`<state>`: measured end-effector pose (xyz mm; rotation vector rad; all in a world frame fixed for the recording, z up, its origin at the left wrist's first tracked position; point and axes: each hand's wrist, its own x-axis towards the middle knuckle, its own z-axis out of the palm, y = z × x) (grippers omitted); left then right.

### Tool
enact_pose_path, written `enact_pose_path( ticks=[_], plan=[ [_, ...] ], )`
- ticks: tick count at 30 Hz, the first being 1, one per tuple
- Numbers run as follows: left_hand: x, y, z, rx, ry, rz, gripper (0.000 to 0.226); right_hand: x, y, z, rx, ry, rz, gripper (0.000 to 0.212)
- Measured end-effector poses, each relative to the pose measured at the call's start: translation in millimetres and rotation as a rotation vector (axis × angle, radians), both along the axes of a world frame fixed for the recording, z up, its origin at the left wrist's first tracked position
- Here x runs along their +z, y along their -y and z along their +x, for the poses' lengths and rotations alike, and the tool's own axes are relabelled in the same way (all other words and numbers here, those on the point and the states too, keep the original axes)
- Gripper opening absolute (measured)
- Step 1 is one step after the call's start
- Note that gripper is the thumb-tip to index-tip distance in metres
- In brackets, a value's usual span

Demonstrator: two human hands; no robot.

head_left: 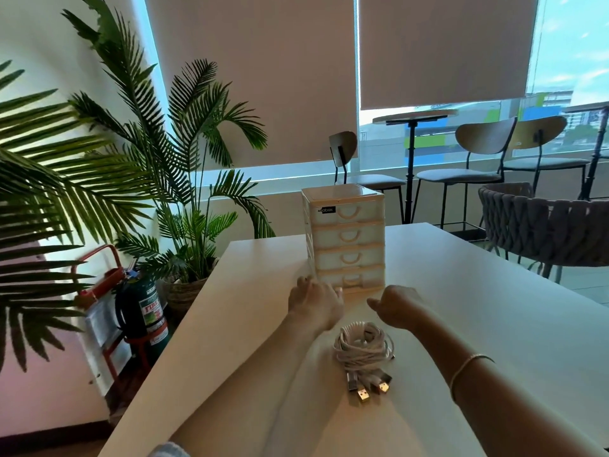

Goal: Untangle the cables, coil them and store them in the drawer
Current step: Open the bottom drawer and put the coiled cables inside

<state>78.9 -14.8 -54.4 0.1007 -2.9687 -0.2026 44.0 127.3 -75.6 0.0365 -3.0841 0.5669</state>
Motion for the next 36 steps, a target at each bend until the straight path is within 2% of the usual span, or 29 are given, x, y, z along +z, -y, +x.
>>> enact_pose_path(
  ticks=[4,6,8,14,17,20,22,26,29,33,36],
  plan=[
    [37.3,7.8,-33.4,-0.041,-0.268,-0.028,0.046,12.2,6.4,-25.3,0.109,-0.059,0.067,0.033],
    [54.8,9.4,-53.8,-0.097,-0.443,-0.051,0.048,12.5,13.3,-39.6,0.159,-0.060,0.076,0.033],
    [69.2,9.2,-75.0,-0.144,-0.514,-0.079,0.054,8.7,18.8,-55.4,0.184,-0.058,0.104,0.038],
    [70.3,10.1,-114.0,-0.210,-0.485,-0.127,0.051,-5.9,25.2,-84.7,0.243,-0.043,0.305,0.046],
    [62.1,12.9,-121.9,-0.230,-0.531,-0.167,0.049,-9.9,25.0,-91.2,0.249,-0.040,0.314,0.047],
    [61.6,12.4,-125.0,-0.226,-0.555,-0.138,0.048,-10.3,27.3,-94.4,0.231,0.031,0.221,0.049],
    [61.4,11.3,-125.2,-0.204,-0.548,-0.157,0.049,-3.9,27.4,-88.9,0.253,0.046,0.214,0.044],
    [62.3,10.4,-123.9,-0.176,-0.529,-0.131,0.048,13.8,24.5,-65.0,0.353,0.064,0.374,0.035],
    [65.9,8.0,-120.5,-0.181,-0.498,-0.110,0.048,19.1,18.3,-47.7,0.403,0.101,0.419,0.030],
    [73.2,8.2,-116.1,-0.176,-0.432,-0.063,0.049,16.8,5.2,-27.0,0.425,0.146,0.265,0.029],
    [75.9,5.3,-109.9,-0.172,-0.318,0.004,0.058,12.9,-2.6,-14.1,0.316,0.179,0.063,0.031]
  ],
)
